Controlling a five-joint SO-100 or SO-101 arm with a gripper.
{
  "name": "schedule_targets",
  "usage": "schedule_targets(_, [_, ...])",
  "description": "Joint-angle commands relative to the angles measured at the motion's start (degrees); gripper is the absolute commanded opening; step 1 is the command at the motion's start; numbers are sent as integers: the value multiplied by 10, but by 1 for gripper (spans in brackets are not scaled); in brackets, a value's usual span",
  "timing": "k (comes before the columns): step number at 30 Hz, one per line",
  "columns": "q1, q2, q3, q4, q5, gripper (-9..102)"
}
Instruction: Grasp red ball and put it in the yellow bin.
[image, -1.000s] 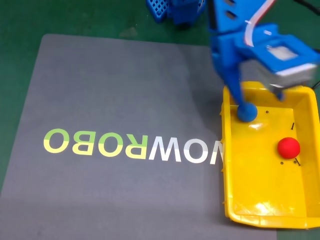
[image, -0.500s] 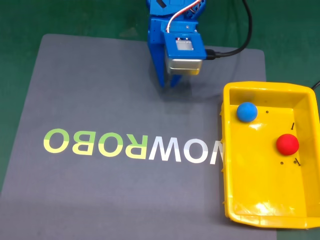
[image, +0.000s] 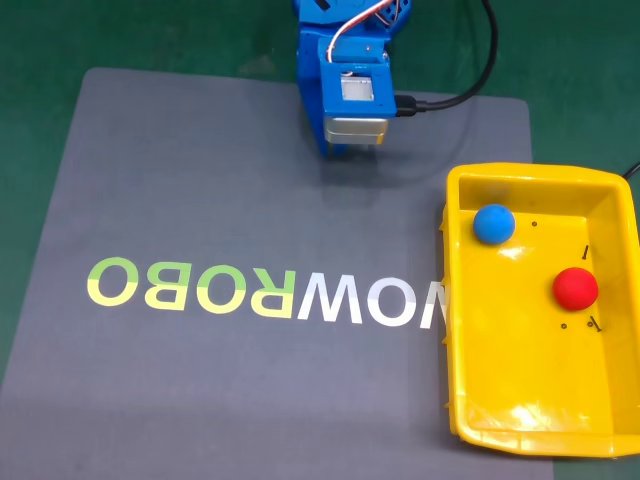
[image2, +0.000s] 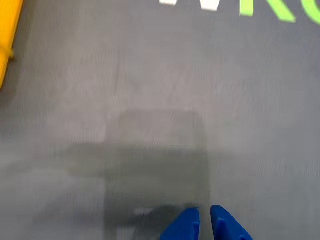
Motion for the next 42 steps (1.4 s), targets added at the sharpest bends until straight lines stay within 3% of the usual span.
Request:
schedule_targets(1, [-12,44,19,84,6,0])
schedule_targets(42, [-13,43,19,110,22,0])
